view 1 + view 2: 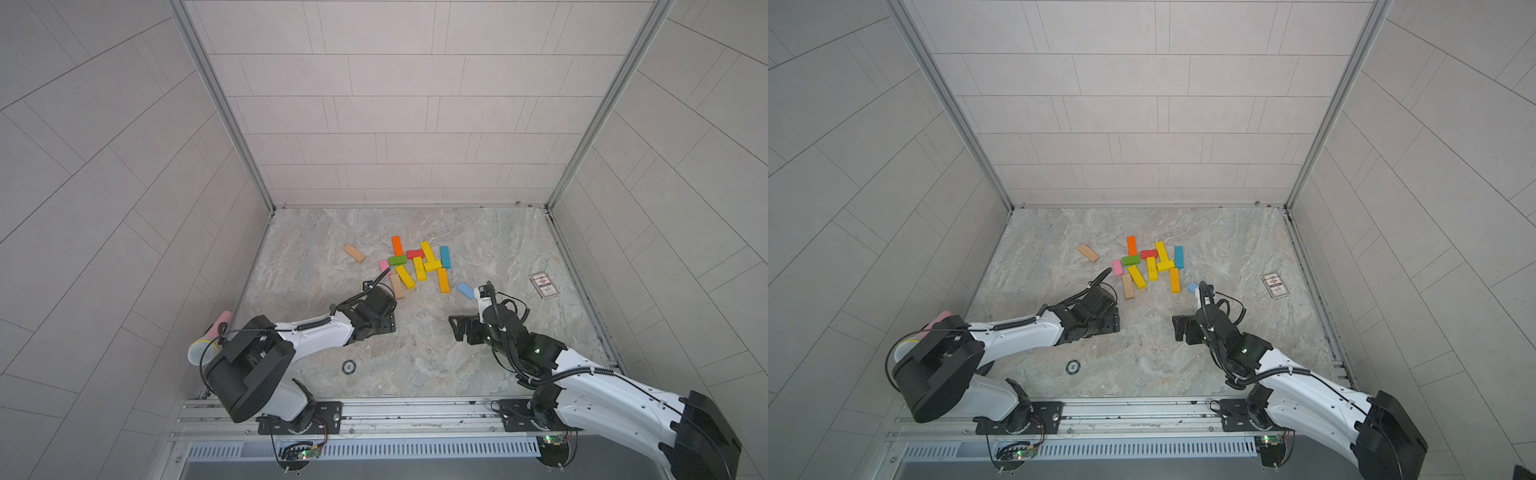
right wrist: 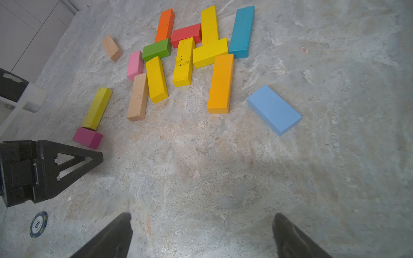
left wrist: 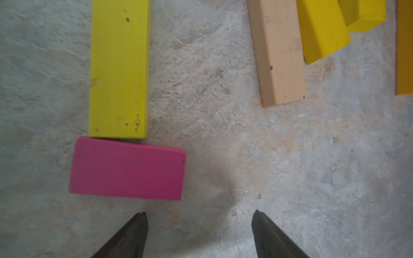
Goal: Assemble the letter h with building blocks
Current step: Assemble the building block at the center of the board, then pick up the building block from the center of the board.
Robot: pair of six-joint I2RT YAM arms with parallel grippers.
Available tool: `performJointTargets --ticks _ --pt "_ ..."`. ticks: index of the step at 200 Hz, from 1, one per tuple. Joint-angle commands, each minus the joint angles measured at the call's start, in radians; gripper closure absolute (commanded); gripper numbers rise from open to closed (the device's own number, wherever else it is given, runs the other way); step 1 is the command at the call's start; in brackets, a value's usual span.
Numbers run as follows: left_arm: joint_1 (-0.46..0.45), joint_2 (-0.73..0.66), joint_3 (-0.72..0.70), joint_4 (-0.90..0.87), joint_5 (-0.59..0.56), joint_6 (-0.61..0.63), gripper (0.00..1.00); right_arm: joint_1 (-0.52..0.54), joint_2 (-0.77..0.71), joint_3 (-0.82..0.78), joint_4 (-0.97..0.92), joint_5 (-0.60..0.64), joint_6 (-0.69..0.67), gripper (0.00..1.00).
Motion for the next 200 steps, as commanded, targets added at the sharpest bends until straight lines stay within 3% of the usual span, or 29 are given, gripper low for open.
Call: performJointTargets --ticks 1,146,173,200 --pt "-0.004 0.024 -0.005 0.019 -0.003 -0.023 0.19 -0.005 -0.011 -0.018 -0.015 0.016 0.012 0.0" --pt "0.006 0.045 0.018 -0.005 -0.018 -0.006 0.2 -0.008 -0.017 -0.021 -0.014 0.014 0.014 0.0" --pt "-0.006 -0.094 0.035 -0.04 0.039 -0.014 0.19 -0.009 -0.027 -0.025 -0.011 0.015 0.012 0.0" --pt "-0.015 -0.322 0.125 -0.18 -0.014 0.035 0.18 -0.01 -0.055 -0.043 0.003 0.029 0.009 0.0"
